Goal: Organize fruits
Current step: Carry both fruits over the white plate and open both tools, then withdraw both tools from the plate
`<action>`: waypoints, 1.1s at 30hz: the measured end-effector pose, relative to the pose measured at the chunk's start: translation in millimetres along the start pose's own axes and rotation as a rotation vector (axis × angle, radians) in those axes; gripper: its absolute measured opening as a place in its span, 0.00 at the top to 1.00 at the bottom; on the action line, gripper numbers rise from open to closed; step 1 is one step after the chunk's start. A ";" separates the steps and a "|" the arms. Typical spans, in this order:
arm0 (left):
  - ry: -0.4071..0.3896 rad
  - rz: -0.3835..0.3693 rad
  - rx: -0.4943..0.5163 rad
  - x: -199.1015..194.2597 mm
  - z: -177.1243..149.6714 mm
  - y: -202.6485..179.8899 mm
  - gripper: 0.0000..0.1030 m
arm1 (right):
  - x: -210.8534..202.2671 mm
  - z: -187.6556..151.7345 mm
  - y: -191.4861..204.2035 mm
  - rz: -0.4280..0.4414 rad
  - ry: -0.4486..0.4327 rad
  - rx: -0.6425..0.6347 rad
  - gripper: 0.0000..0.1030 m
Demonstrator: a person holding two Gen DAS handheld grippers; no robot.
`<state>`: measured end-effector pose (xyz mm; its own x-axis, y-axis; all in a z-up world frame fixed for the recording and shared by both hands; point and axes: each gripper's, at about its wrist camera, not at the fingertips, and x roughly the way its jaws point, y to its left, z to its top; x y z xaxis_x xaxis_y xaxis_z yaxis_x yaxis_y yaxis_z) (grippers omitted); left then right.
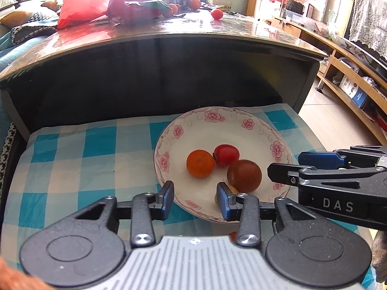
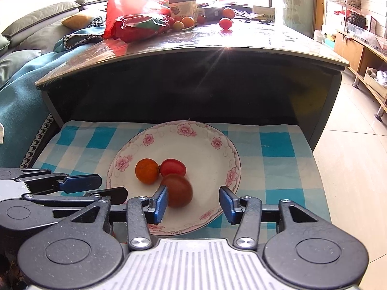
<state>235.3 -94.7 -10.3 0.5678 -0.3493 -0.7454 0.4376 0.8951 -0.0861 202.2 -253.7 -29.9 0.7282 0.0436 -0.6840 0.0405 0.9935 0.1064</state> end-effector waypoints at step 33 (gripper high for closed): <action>0.114 -0.052 0.118 -42.8 -68.6 22.2 0.54 | -18.7 -46.1 46.7 0.080 0.130 -0.139 0.58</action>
<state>172.9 -40.8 -25.6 0.4624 -0.3549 -0.8125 0.5469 0.8355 -0.0537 159.0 -203.2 -45.5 0.6306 0.1276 -0.7656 -0.1153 0.9908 0.0702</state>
